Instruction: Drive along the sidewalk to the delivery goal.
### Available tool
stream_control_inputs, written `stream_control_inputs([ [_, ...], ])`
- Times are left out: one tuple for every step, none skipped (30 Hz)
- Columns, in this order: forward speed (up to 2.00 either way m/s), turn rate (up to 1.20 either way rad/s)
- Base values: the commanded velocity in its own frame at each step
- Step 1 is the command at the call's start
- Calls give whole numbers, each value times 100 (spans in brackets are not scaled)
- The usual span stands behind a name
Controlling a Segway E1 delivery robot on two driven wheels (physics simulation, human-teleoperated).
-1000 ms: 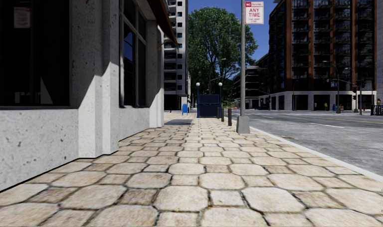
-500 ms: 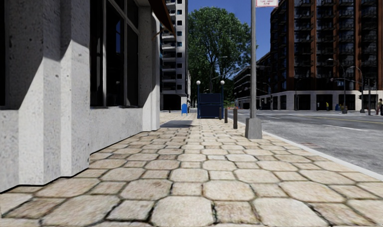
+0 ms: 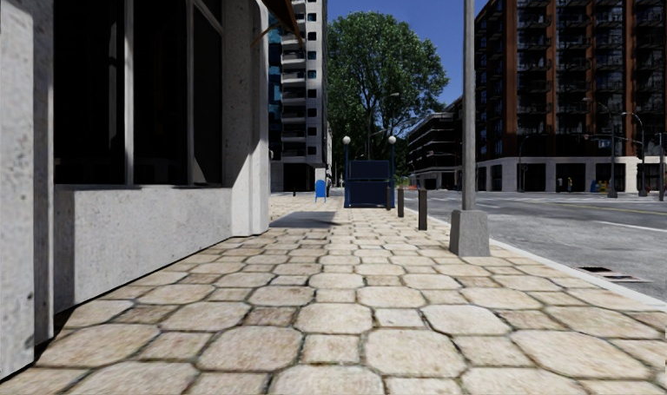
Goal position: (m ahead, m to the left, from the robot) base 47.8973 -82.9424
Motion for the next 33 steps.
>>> stream_control_inputs([
  [200,0],
  [200,0],
  [200,0],
  [200,0],
  [200,0],
  [200,0],
  [200,0],
  [200,0],
  [200,0],
  [200,0],
  [200,0],
  [200,0],
  [200,0],
  [200,0],
  [200,0],
  [200,0],
  [200,0],
  [200,0],
  [200,0],
  [200,0],
  [200,0],
  [200,0],
  [200,0],
  [200,0],
  [200,0],
  [200,0],
  [200,0],
  [200,0],
  [200,0],
  [200,0],
  [200,0],
  [200,0],
  [200,0],
])
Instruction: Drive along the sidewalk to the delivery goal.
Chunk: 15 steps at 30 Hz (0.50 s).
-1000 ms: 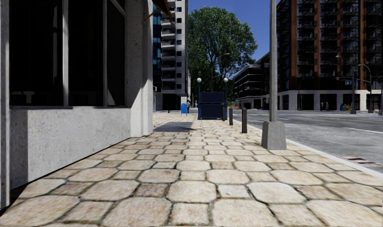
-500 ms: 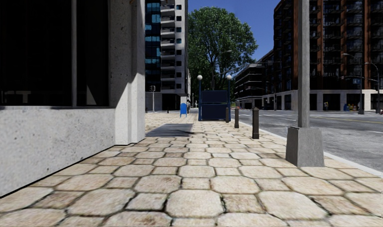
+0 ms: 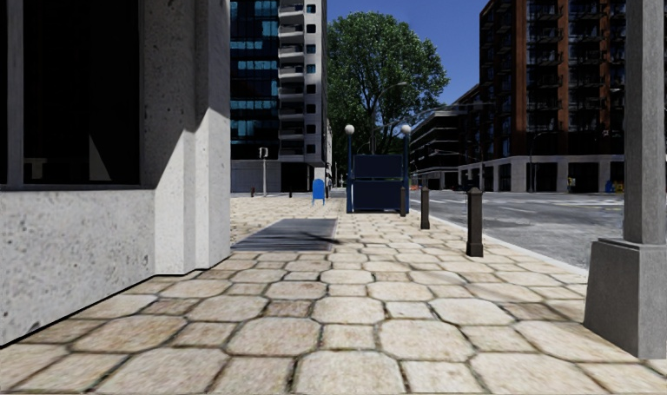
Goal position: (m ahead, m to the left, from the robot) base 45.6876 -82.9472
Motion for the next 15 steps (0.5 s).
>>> stream_control_inputs([
  [200,0],
  [200,0],
  [200,0],
  [200,0],
  [200,0],
  [200,0],
  [200,0],
  [200,0],
  [200,0],
  [200,0],
  [200,0],
  [200,0],
  [200,0],
  [200,0],
  [200,0],
])
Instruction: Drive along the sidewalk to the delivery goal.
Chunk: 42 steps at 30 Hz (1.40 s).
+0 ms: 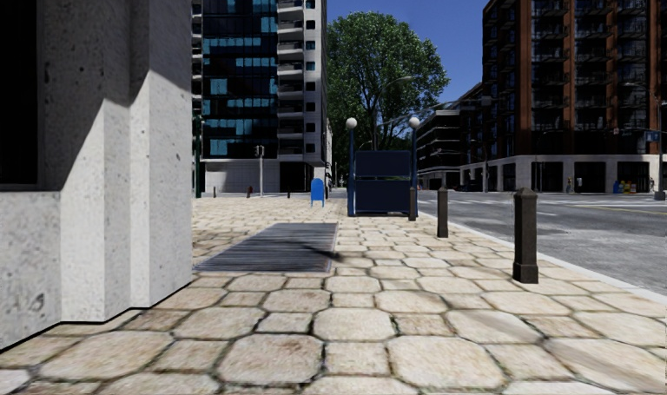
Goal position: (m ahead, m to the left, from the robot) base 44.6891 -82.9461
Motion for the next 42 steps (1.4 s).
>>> stream_control_inputs([
  [200,0],
  [200,0],
  [200,0],
  [200,0],
  [200,0],
  [200,0],
  [200,0],
  [200,0],
  [200,0],
  [200,0],
  [200,2],
  [200,2],
  [200,7],
  [200,9],
  [200,10],
  [200,12],
  [200,15],
  [200,20],
  [200,22],
  [200,23],
  [200,23],
  [200,24],
  [200,30],
  [200,35],
  [200,40],
  [200,42],
  [200,44],
  [200,44],
  [200,46],
  [200,51],
  [200,53],
  [200,54],
  [200,54],
  [200,54],
  [200,54],
  [200,54],
  [200,54],
  [200,54],
  [200,54],
  [200,54],
  [200,54],
  [200,54],
])
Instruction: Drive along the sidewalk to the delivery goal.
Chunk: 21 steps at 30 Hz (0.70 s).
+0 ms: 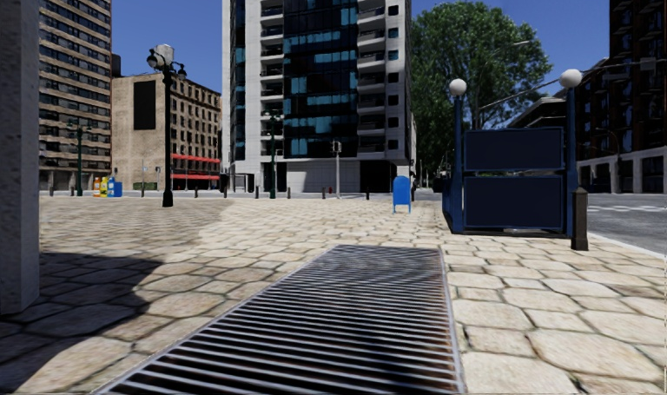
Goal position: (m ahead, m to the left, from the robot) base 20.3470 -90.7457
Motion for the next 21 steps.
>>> stream_control_inputs([
  [200,54],
  [200,54],
  [200,54],
  [200,54],
  [200,54],
  [200,54],
  [200,54],
  [200,52],
  [200,40],
  [200,13],
  [200,13],
  [200,0],
  [200,0],
  [200,0],
  [200,0],
  [200,0],
  [200,0],
  [200,0],
  [200,0],
  [200,0],
  [200,0],
])
